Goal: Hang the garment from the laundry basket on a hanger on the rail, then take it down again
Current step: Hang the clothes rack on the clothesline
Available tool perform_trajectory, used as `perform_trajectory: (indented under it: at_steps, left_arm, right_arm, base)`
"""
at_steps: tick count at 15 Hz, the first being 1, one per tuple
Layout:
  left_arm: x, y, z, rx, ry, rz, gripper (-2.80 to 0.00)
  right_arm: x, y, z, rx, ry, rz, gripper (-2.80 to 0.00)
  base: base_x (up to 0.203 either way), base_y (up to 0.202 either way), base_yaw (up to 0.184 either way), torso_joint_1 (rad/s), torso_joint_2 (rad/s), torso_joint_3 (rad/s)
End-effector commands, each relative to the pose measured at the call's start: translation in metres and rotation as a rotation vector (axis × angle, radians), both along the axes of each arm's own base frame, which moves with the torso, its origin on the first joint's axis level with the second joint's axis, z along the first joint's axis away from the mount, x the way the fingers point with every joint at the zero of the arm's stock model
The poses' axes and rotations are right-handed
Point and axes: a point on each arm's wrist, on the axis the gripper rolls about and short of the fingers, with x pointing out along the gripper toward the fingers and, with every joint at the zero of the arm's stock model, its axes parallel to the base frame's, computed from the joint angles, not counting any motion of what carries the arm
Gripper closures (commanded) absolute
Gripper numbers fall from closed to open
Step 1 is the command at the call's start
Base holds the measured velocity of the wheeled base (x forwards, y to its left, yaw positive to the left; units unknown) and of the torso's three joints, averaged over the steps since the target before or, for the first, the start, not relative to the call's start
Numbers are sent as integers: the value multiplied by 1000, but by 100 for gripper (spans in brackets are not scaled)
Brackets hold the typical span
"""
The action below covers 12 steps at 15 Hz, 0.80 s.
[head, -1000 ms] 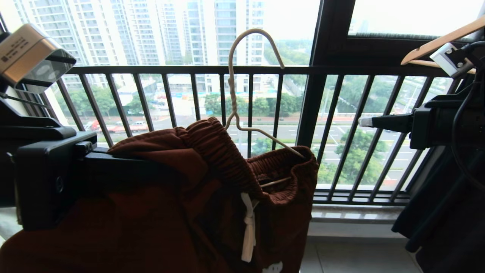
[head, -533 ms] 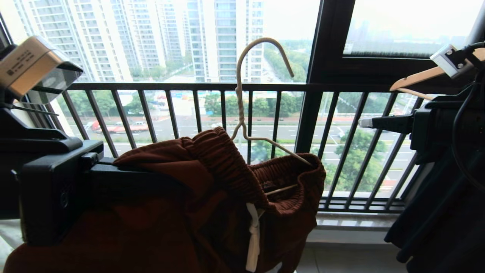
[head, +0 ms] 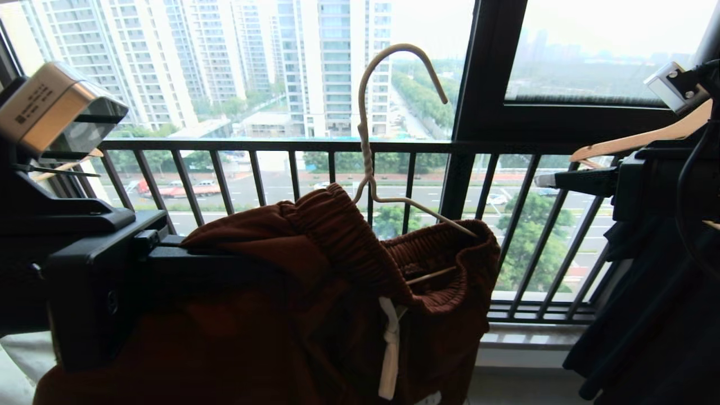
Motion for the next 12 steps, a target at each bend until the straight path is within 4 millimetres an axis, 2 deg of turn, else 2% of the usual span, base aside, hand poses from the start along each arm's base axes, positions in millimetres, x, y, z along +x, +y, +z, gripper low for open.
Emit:
perform_trajectory:
  at_steps: [1,4,6,10,12]
  left_arm:
    - [0,0,0,0,0,-6,0]
    - [-2,0,0,-1,-1,-7,0]
    - [-3,1,2,-8,-8,-3,0]
    - [-7,4,25,-97,55,44,0]
    - [-9,5,27,-106,50,59,0]
  right_arm:
    - [0,0,0,1,-1,4,0]
    - [-1,0,0,2,2,6,0]
    - [-3,0,-1,2,0,7,0]
    - [-5,0,2,6,-16,8,0]
    - [-4,0,1,5,-13,9,0]
  base:
    - [0,0,0,173,-333,-175]
    - [0,0,0,158,-331,-174]
    - [0,0,0,25,-41,-23]
    - [0,0,0,0,0,0]
    - [0,0,0,0,0,0]
